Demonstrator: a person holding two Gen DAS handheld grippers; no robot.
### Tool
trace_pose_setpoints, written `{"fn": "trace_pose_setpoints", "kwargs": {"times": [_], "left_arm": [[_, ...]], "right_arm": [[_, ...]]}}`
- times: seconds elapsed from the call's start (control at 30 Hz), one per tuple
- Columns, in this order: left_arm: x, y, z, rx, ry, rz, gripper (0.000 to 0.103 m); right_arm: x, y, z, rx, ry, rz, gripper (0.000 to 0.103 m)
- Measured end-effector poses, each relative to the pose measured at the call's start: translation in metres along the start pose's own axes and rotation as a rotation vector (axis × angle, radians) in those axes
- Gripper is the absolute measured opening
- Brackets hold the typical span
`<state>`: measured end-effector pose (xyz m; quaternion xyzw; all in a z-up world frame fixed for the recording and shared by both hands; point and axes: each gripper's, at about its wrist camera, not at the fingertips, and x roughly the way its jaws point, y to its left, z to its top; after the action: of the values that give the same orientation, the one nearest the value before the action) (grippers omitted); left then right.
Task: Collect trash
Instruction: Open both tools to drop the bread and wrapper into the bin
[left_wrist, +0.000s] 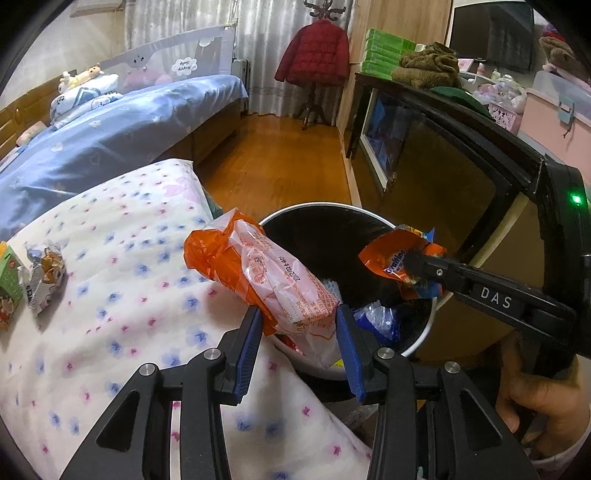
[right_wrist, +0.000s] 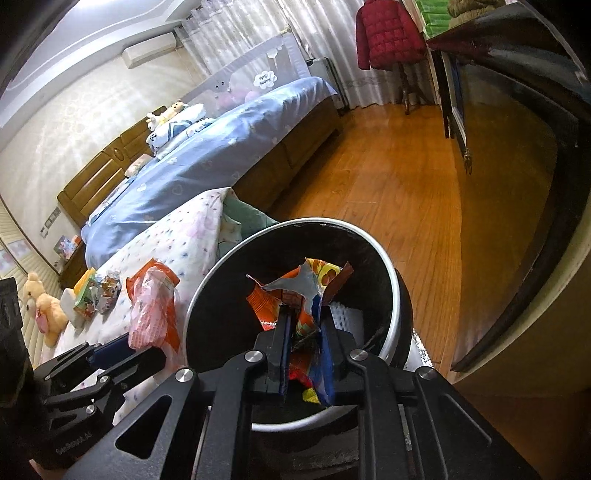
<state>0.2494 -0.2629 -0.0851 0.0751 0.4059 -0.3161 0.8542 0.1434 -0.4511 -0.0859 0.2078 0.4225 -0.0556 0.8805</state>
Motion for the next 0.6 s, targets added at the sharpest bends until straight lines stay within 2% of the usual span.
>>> {"fn": "trace_pose_setpoints", "kwargs": {"times": [0.33, 0.47, 0.6], "left_arm": [[0.010, -0.003, 0.010, -0.001, 0.008, -0.008, 0.046], [0.009, -0.002, 0.009, -0.007, 0.001, -0.006, 0.054], [0.004, 0.000, 0.004, -0.018, -0.003, 0.000, 0.054]], "right_arm": [[0.010, -0.005, 0.009, 0.006, 0.026, -0.008, 0.019], [0.011, -0.007, 0.011, 0.019, 0.030, 0.006, 0.040], [0.009, -0.006, 0.010, 0.025, 0.022, 0.009, 0.042]]}}
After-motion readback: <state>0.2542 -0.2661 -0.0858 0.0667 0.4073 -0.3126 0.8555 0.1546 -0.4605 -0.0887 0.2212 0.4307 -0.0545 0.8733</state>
